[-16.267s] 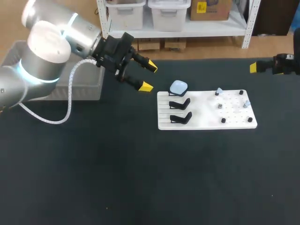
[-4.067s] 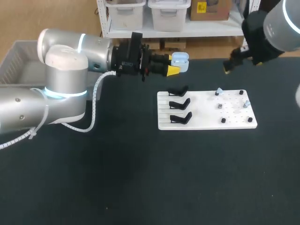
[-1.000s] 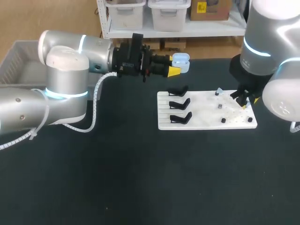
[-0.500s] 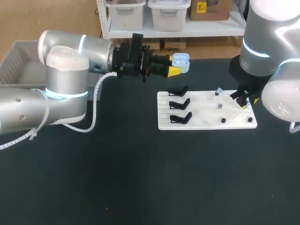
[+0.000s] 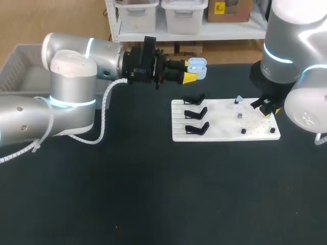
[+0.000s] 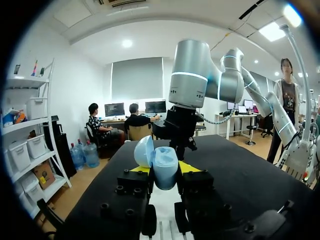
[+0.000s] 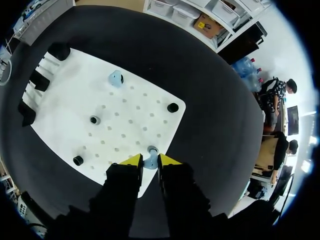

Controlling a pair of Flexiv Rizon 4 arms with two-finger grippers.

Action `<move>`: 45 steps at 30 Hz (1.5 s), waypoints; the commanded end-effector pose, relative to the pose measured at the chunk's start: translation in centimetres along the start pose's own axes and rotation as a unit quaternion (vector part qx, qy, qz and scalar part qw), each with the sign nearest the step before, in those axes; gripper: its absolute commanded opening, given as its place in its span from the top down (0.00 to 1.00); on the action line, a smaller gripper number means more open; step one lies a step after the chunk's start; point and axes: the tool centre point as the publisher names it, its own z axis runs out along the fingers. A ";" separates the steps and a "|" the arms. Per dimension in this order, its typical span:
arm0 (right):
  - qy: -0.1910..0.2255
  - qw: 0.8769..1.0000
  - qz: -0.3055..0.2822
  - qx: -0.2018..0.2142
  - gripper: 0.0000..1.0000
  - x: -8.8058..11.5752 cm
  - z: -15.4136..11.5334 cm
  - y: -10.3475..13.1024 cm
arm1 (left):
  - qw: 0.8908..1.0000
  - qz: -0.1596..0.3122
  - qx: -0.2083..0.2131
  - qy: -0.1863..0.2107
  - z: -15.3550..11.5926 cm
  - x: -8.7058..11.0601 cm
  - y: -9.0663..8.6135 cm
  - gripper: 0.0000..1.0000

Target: Pick up each earbud case from the left stands, insert the matching earbuds, close the lid, and place the case in the box.

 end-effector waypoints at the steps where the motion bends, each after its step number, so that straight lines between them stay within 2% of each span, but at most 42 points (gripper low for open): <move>1: -0.003 1.000 0.001 0.003 1.00 0.0 0.1 0.0 | 1.000 0.001 -0.003 -0.001 0.0 0.1 -0.2 1.00; 7: -0.005 1.000 0.002 0.003 1.00 0.2 -0.2 0.1 | 1.000 0.001 -0.003 -0.001 0.0 0.1 -0.2 1.00; 11: -0.006 1.000 0.002 0.002 1.00 0.5 -1.4 0.4 | 1.000 0.001 -0.003 -0.001 0.0 0.1 -0.2 1.00; 16: -0.019 1.000 0.012 0.008 1.00 0.5 -4.4 0.8 | 1.000 0.001 -0.003 -0.001 0.0 0.1 -0.2 1.00; 23: -0.031 0.999 0.031 0.018 1.00 -0.5 -9.2 2.3 | 1.000 0.001 -0.003 -0.001 0.0 0.1 -0.2 1.00; 28: -0.021 0.996 0.084 0.022 1.00 -1.8 -11.8 3.4 | 1.000 0.001 -0.003 -0.001 0.0 0.1 -0.2 1.00; 33: -0.007 0.987 0.160 -0.010 1.00 -3.1 -13.8 4.3 | 1.000 0.001 -0.003 -0.001 0.0 0.1 -0.2 1.00; 40: 0.004 0.975 0.216 -0.045 1.00 -3.4 -14.7 6.5 | 1.000 0.001 -0.003 -0.001 0.0 0.1 -0.2 1.00; 45: -0.016 0.970 0.237 -0.056 1.00 -3.4 -15.2 7.3 | 1.000 0.001 -0.003 -0.001 0.0 0.1 -0.2 1.00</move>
